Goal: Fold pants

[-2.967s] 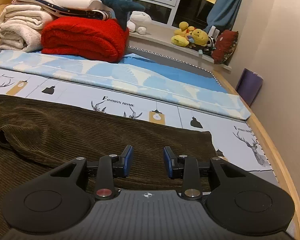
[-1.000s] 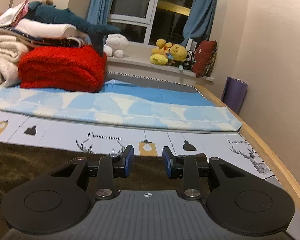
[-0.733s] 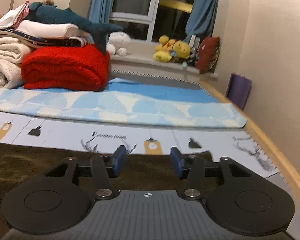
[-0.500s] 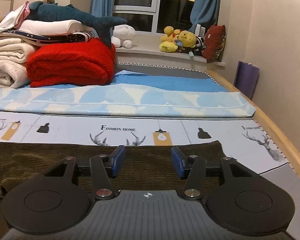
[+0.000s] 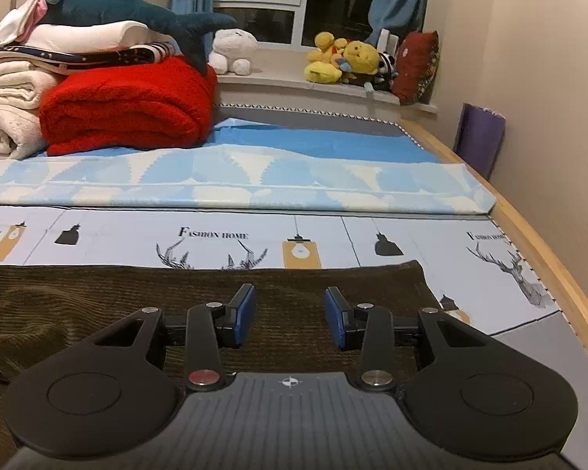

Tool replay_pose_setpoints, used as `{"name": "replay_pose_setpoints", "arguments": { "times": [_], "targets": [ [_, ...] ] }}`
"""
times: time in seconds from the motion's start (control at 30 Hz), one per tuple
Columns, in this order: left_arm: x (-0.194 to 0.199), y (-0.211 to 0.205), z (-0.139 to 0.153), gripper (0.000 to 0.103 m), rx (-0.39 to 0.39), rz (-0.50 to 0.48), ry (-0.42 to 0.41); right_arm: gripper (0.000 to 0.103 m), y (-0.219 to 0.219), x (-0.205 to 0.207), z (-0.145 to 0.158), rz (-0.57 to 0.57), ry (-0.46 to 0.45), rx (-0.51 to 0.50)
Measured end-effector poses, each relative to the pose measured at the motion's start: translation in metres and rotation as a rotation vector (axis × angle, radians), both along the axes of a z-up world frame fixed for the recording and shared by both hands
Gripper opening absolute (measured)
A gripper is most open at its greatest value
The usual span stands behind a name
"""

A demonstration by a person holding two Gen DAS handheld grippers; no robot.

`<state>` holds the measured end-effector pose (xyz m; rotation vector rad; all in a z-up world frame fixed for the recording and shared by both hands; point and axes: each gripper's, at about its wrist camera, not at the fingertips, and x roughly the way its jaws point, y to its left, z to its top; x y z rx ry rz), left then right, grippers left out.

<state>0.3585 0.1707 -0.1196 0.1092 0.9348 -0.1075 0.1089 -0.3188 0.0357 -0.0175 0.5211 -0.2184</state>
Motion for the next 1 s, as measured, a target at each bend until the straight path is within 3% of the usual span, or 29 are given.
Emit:
{"name": "replay_pose_setpoints", "arguments": {
  "times": [0.03, 0.2, 0.27, 0.4, 0.6, 0.83, 0.9, 1.0],
  "targets": [
    [0.0, 0.0, -0.003, 0.071, -0.006, -0.017, 0.01, 0.04, -0.002, 0.0, -0.001, -0.003, 0.003, 0.002],
    [-0.003, -0.007, -0.005, 0.022, -0.002, -0.081, 0.009, 0.04, -0.009, -0.001, -0.005, -0.018, 0.013, 0.013],
    [-0.005, -0.009, 0.001, 0.009, 0.029, -0.07, -0.009, 0.04, -0.01, -0.001, -0.007, -0.02, 0.022, 0.015],
    [-0.024, -0.014, 0.022, 0.004, 0.037, -0.072, -0.045, 0.04, -0.01, 0.001, -0.012, -0.028, 0.052, 0.005],
    [-0.094, -0.043, 0.055, 0.003, 0.158, -0.195, -0.064, 0.04, -0.014, 0.0, -0.021, -0.068, 0.103, 0.041],
    [-0.211, -0.066, 0.115, 0.003, 0.083, -0.302, -0.047, 0.04, -0.007, -0.013, -0.028, -0.092, 0.134, 0.038],
    [-0.242, -0.072, 0.115, 0.003, 0.063, -0.329, -0.018, 0.04, -0.004, -0.017, -0.029, -0.082, 0.137, 0.033],
    [-0.263, -0.076, 0.094, 0.003, 0.04, -0.367, 0.069, 0.04, -0.003, -0.023, -0.03, -0.077, 0.143, 0.014]
  ]
}}
